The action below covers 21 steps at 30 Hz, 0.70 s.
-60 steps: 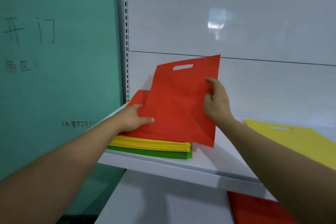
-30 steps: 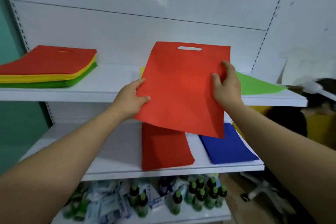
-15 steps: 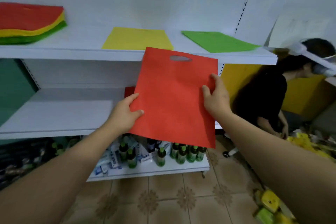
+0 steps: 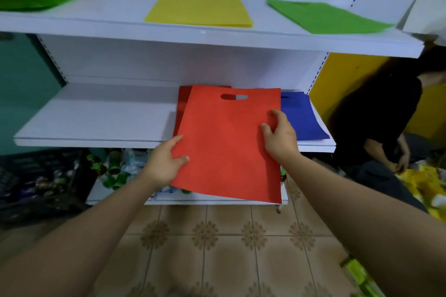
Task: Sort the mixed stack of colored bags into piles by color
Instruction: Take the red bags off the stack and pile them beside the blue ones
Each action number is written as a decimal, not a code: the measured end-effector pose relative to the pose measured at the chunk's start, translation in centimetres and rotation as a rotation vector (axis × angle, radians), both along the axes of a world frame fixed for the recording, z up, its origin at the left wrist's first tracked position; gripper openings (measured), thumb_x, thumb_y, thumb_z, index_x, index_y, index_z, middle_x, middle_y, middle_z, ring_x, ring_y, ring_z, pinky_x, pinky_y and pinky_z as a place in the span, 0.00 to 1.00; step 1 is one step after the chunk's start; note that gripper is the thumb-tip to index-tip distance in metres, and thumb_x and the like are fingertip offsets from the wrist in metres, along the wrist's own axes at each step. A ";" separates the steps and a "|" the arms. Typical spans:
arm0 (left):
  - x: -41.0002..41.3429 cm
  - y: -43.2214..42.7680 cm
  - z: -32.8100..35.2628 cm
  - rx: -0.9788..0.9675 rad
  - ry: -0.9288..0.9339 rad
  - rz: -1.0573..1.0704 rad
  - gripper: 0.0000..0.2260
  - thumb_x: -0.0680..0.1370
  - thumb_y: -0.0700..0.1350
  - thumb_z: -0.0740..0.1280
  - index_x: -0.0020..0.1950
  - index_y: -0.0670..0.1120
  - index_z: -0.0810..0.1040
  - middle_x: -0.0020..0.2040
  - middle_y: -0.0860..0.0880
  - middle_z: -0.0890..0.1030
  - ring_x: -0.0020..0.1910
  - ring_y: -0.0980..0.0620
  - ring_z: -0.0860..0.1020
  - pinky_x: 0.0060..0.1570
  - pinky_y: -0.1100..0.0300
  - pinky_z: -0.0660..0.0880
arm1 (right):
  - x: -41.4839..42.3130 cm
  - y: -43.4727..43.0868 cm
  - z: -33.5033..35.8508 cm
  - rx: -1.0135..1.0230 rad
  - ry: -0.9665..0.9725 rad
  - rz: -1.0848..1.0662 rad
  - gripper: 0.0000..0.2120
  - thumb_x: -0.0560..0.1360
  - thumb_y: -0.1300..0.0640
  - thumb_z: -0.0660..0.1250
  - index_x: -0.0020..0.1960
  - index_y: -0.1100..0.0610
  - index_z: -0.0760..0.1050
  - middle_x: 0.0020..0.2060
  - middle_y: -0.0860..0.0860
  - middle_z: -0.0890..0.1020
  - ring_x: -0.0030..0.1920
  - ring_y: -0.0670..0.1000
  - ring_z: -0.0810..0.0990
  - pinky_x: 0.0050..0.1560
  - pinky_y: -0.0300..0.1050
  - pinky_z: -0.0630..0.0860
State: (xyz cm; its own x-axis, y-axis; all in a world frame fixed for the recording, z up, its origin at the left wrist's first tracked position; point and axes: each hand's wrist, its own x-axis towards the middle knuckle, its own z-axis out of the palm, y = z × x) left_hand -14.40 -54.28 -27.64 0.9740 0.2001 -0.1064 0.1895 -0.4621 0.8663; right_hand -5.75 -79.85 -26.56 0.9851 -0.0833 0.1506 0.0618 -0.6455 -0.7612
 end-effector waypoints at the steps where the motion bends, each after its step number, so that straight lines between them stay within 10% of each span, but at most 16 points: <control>1: 0.5 0.5 -0.2 -0.009 0.006 0.007 0.27 0.76 0.35 0.67 0.74 0.44 0.64 0.70 0.44 0.70 0.60 0.50 0.74 0.56 0.60 0.71 | 0.7 0.6 -0.3 -0.005 0.010 0.010 0.22 0.80 0.55 0.62 0.72 0.56 0.64 0.67 0.56 0.72 0.65 0.56 0.70 0.63 0.43 0.65; 21: 17.8 8.0 -7.8 0.283 0.068 0.003 0.25 0.77 0.42 0.67 0.74 0.45 0.64 0.70 0.45 0.68 0.67 0.46 0.69 0.63 0.60 0.64 | 20.3 9.2 -8.2 -0.055 0.282 0.168 0.28 0.74 0.57 0.69 0.72 0.56 0.66 0.66 0.57 0.68 0.61 0.57 0.74 0.56 0.42 0.72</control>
